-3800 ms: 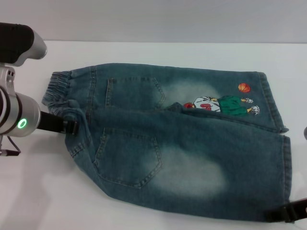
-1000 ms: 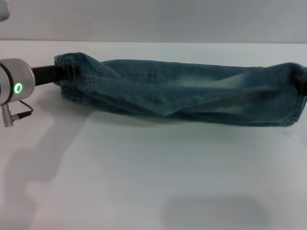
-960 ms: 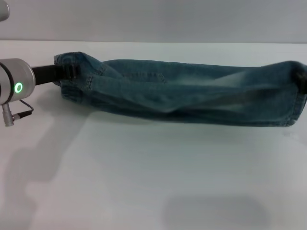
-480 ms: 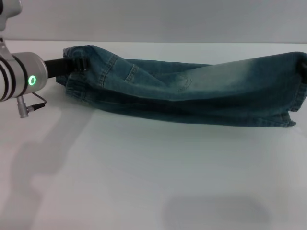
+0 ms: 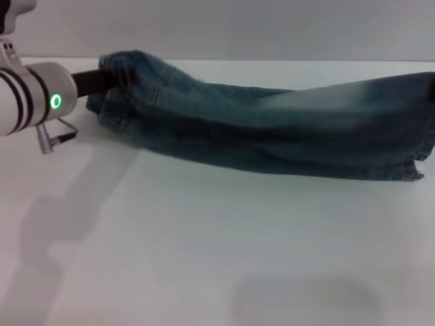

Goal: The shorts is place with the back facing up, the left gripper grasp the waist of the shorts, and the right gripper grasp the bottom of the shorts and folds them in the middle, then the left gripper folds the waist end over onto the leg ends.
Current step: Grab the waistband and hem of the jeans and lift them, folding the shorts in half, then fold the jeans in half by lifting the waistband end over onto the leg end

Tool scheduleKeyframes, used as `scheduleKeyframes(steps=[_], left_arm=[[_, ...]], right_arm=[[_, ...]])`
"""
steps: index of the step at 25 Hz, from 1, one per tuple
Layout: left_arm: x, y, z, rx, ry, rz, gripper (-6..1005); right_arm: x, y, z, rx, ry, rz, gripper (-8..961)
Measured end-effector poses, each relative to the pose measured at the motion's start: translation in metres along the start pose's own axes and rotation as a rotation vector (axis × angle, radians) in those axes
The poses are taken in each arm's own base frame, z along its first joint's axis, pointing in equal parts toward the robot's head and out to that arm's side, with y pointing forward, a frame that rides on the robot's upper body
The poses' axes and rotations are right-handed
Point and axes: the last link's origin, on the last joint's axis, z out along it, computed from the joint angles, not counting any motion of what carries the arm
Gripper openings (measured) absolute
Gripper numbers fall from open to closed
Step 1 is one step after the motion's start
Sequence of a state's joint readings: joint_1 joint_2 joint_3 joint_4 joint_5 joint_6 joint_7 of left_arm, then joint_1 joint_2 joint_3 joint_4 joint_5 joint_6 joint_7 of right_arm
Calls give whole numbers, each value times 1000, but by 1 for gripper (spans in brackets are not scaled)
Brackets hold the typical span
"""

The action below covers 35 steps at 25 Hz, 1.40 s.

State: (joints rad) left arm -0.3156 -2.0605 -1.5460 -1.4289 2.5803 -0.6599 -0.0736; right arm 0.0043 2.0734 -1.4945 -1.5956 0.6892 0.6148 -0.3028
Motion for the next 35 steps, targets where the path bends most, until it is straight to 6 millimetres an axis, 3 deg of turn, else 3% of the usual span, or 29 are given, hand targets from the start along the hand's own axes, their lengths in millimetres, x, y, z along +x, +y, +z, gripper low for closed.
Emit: scheduleKeyframes(steps=[6, 9, 15, 18, 23, 25, 28, 35], left_arm=[[4, -3, 16, -11, 104, 27, 306], [3, -3, 25, -11, 97, 36, 320], [5, 2, 35, -19, 88, 62, 349], [6, 3, 36, -20, 87, 62, 576], [6, 0, 32, -12, 49, 79, 777], [5, -7, 29, 3, 20, 84, 810], [1, -19, 26, 39, -23, 83, 860], [-12, -41, 28, 105, -76, 117, 860]], right_arm=[[10, -23, 25, -16, -5, 46, 72], [13, -25, 31, -43, -7, 65, 88], [16, -21, 33, -105, -15, 51, 338], [17, -18, 33, -117, -13, 30, 480], [25, -5, 34, -190, -7, 41, 627], [28, 0, 34, -228, -7, 52, 676], [31, 4, 34, -253, -7, 44, 676], [33, 17, 32, -317, 16, 18, 675]])
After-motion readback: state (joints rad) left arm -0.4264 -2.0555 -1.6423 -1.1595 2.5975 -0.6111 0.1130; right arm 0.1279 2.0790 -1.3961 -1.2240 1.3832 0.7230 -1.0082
